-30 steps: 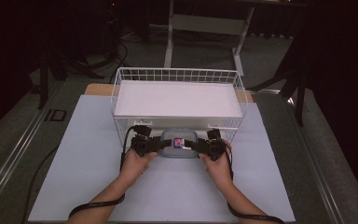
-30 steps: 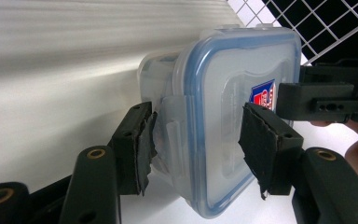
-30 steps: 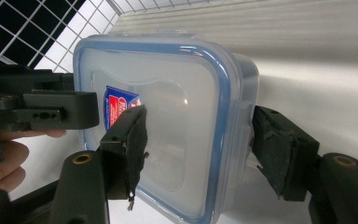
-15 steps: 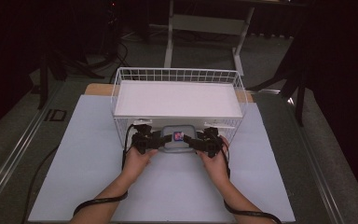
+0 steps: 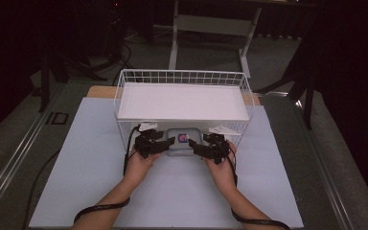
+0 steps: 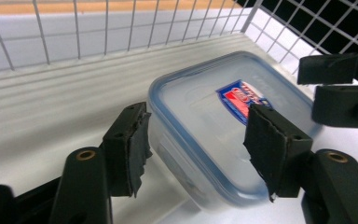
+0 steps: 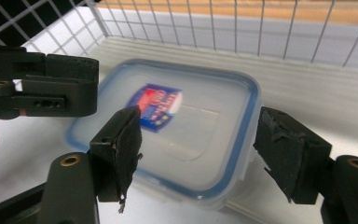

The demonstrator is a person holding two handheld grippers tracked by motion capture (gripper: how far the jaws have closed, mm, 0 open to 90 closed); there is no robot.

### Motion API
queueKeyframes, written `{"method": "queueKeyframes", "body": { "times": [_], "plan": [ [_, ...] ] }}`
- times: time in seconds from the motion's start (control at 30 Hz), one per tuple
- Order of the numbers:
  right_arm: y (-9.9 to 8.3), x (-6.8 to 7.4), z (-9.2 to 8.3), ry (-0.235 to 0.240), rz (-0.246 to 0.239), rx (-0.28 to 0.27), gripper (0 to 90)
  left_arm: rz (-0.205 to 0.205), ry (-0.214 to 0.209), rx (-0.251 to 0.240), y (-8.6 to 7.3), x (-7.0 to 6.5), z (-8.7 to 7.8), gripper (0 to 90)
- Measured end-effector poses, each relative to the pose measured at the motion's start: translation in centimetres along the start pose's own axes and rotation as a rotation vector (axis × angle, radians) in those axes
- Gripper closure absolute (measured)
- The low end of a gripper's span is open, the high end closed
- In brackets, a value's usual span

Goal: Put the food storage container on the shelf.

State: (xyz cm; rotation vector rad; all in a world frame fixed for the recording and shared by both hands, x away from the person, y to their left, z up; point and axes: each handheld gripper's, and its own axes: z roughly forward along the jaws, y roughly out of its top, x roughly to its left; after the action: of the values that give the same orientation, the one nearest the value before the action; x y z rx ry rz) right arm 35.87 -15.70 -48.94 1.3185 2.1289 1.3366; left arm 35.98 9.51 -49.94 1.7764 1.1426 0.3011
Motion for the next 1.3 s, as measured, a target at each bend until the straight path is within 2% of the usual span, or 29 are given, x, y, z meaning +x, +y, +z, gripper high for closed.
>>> {"method": "queueKeyframes", "body": {
  "times": [0.07,0.1,0.17,0.23,0.3,0.4,0.47,0.5,0.53,0.63,0.77,0.87,0.9,0.97,1.17,1.3],
  "plan": [
    [-0.1,0.6,-0.8,0.015,-0.005,-0.023,34.6,0.017,-0.015,-0.008,-0.3,-0.4,-0.8,38.9],
    [-0.1,1.1,-1.1,0.021,-0.017,-0.018,37.8,0.046,-0.005,0.003,-0.5,-0.6,-1.0,38.6],
    [-0.5,1.9,-1.6,0.033,-0.039,-0.008,47.5,0.067,-0.021,0.003,-1.0,-1.2,-1.7,28.2],
    [-1.0,2.6,-1.8,0.042,-0.049,0.004,60.8,0.088,-0.025,-0.009,-1.5,-1.8,-2.6,23.6],
    [-1.6,3.1,-1.8,0.050,-0.055,0.024,71.0,0.090,-0.038,-0.013,-1.8,-2.1,-3.3,13.4],
    [-2.5,3.6,-1.4,0.040,-0.072,0.055,89.0,0.058,-0.061,-0.035,-2.5,-2.2,-4.2,13.1],
    [-3.0,3.7,-1.1,0.050,-0.078,0.081,89.9,0.037,-0.096,-0.065,-3.0,-2.2,-4.7,7.5],
    [-3.2,3.7,-0.9,0.051,-0.085,0.092,90.0,0.041,-0.104,-0.064,-3.3,-2.1,-4.9,1.7],
    [-3.5,3.7,-0.6,0.048,-0.085,0.103,90.0,0.048,-0.110,-0.064,-3.6,-2.2,-5.0,1.2],
    [-3.9,3.6,0.1,0.039,-0.086,0.126,90.0,0.072,-0.090,-0.084,-4.4,-2.0,-5.1,1.2],
    [-3.9,3.4,1.0,0.026,-0.086,0.138,90.0,0.060,-0.095,-0.095,-4.8,-1.8,-5.0,1.2],
    [-3.7,3.4,1.4,0.023,-0.086,0.136,90.0,0.068,-0.091,-0.096,-5.0,-1.9,-5.0,1.2],
    [-3.7,3.4,1.5,0.017,-0.079,0.131,90.0,0.090,-0.084,-0.095,-5.1,-2.0,-4.9,1.2],
    [-3.4,3.4,2.0,0.011,-0.072,0.128,90.0,0.099,-0.080,-0.095,-5.2,-2.1,-4.9,1.2],
    [-3.1,3.6,3.0,0.001,-0.085,0.129,90.0,0.089,-0.086,-0.106,-5.2,-2.1,-5.0,1.2],
    [-2.8,3.1,3.3,-0.006,-0.059,0.126,90.0,0.092,-0.086,-0.101,-5.3,-2.0,-4.9,1.2]
  ]
}}
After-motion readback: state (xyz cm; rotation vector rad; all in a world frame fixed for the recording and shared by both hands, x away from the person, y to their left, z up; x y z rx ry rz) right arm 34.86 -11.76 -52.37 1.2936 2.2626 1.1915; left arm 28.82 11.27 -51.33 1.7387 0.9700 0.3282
